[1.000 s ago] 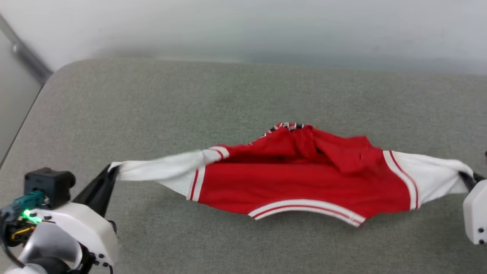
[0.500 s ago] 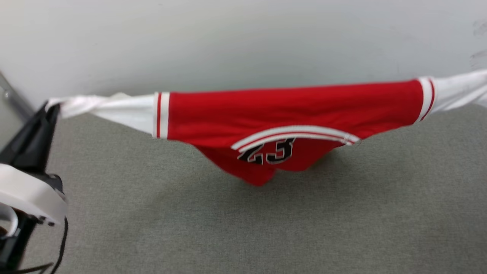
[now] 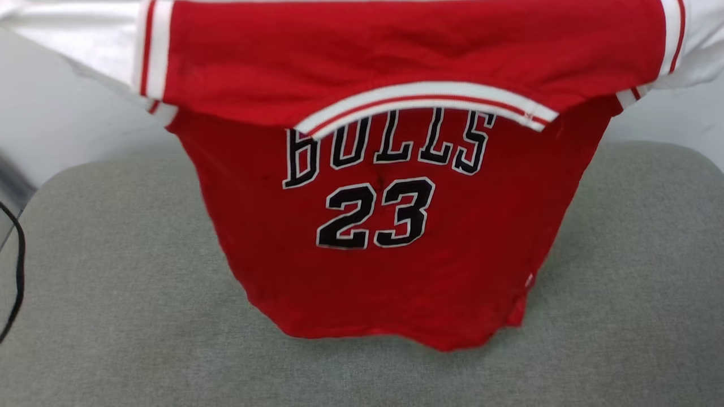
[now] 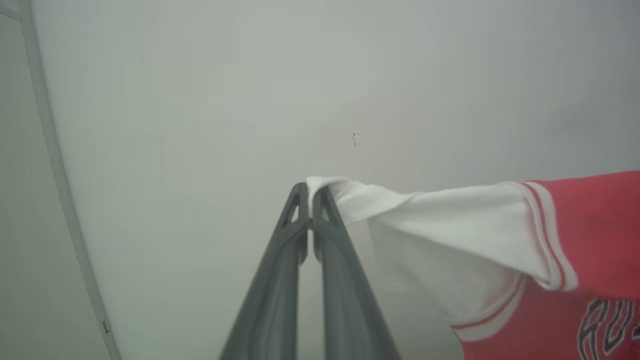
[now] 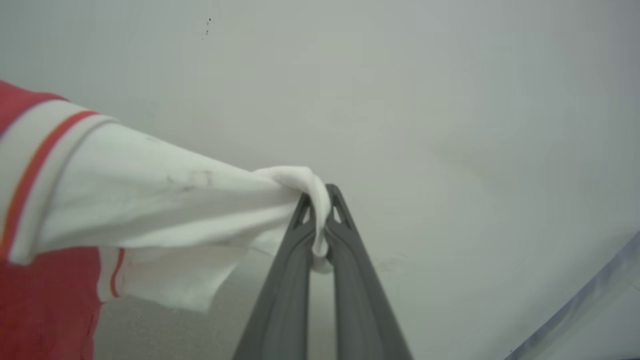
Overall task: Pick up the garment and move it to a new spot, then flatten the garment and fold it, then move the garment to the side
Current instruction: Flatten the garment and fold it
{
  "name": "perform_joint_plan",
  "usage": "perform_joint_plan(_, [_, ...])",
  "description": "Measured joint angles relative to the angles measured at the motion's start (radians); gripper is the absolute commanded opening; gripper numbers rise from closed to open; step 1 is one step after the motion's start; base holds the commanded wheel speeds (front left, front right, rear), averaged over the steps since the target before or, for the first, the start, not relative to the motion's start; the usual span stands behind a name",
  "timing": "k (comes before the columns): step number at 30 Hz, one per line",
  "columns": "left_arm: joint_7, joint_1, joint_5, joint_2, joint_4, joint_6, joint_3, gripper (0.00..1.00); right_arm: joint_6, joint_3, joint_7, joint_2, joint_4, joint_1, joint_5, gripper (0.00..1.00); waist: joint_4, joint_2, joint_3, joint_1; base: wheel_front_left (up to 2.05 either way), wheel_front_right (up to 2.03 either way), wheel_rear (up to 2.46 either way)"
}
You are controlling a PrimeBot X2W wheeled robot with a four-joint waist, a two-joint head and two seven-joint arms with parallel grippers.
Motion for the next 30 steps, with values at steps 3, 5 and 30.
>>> perform_joint_plan(3, [-0.008, -0.069, -0.016, 0.004, 0.012, 0.000, 0.001, 0.00, 0.000, 0.007, -0.008, 0.004, 0.003, -0.051, -0.002, 0.00, -0.006, 0.0000, 0.016, 0.0000, 0.00, 0.00, 0.00])
perform_joint_plan(5, [-0.017, -0.120, -0.011, 0.018, 0.039, -0.001, -0.002, 0.00, 0.000, 0.003, -0.001, 0.020, 0.006, -0.089, 0.001, 0.00, -0.007, 0.0001, 0.031, 0.0001, 0.00, 0.00, 0.00])
perform_joint_plan(30, [-0.256, -1.080, 0.095, -0.057, 0.805, -0.091, -0.255, 0.00, 0.000, 0.148, -0.219, 0.097, 0.485, -0.862, -0.176, 0.00, 0.004, 0.0000, 0.518, 0.0005, 0.00, 0.00, 0.00])
